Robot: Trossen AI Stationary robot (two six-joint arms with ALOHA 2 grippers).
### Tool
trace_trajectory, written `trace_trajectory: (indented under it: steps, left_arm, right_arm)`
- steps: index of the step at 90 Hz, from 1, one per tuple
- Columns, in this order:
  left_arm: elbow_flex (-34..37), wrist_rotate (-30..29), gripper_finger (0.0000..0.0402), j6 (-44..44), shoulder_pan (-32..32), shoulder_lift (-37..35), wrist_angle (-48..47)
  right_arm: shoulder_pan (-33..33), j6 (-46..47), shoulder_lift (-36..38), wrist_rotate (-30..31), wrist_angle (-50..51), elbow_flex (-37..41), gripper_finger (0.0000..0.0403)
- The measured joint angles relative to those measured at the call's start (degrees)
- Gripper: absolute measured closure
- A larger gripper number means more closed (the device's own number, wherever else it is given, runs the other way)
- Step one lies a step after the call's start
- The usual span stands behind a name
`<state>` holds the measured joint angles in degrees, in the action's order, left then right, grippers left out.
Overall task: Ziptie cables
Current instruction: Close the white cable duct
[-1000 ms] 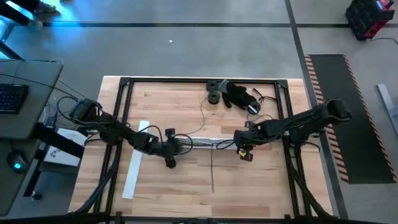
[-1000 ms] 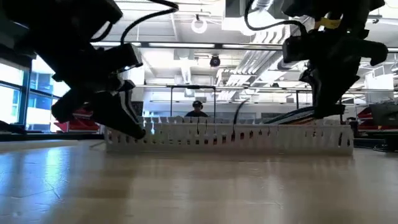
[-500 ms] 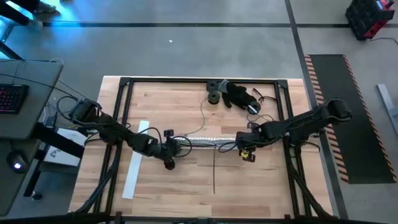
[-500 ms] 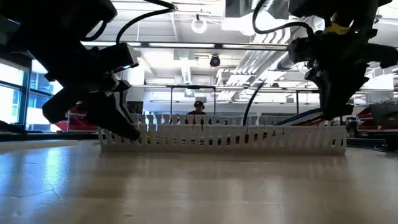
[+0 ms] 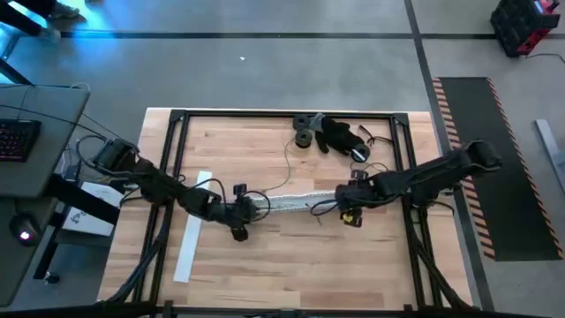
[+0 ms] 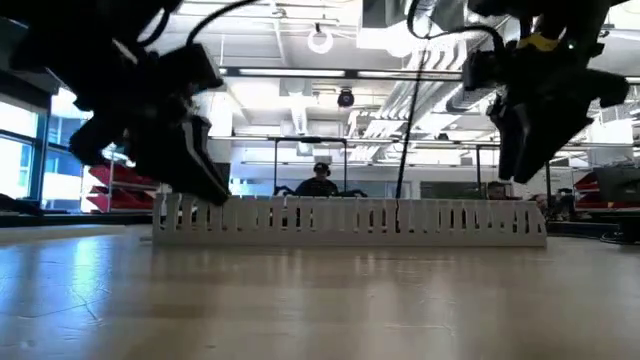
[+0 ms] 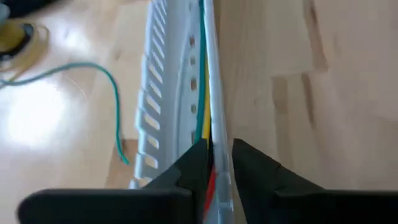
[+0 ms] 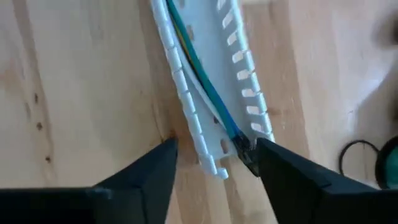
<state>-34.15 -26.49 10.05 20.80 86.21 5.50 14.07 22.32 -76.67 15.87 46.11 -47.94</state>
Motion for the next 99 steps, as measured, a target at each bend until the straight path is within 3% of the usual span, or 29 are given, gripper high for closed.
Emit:
trace_trajectory:
  steps: [13, 26, 36, 43, 64, 76, 89, 99]
  left_arm:
    - [0.0, -2.2, 0.0315, 5.5, 0.2, -6.4, -3.5]
    - [0.0, -9.1, 0.0321, 18.6, 2.1, -12.0, -14.5]
    - [0.2, -11.1, 0.0332, 30.8, 3.5, -12.9, -24.8]
    - [2.0, -11.1, 0.0339, 37.0, 4.5, -12.4, -26.4]
    - [8.0, -11.0, 0.0353, 45.9, 8.6, -9.9, -20.6]
    - [7.1, -11.7, 0.036, 46.8, 10.7, -9.9, -21.4]
    - [2.7, -11.9, 0.0377, 49.0, 12.0, -10.5, -29.1]
    - [-2.7, -10.7, 0.0397, 53.4, 13.0, -10.5, -41.8]
  right_arm:
    - [2.1, 6.9, 3.3, 5.3, 4.1, 0.0, 0.019]
    - [2.9, 21.0, 4.4, 8.0, 11.4, 3.0, 0.0214]
    - [2.9, 30.5, 4.4, 6.9, 8.0, 9.7, 0.0239]
    - [3.0, 34.4, 4.4, 5.5, 2.3, 14.6, 0.0257]
    - [4.7, 33.9, 4.3, 3.4, -21.6, 21.5, 0.0285]
    - [6.0, 32.9, 4.3, 4.4, -20.4, 20.8, 0.0287]
    - [9.3, 32.9, 4.3, 9.8, -20.3, 18.8, 0.0287]
    - [13.9, 32.6, 4.3, 20.8, -24.3, 18.4, 0.0287]
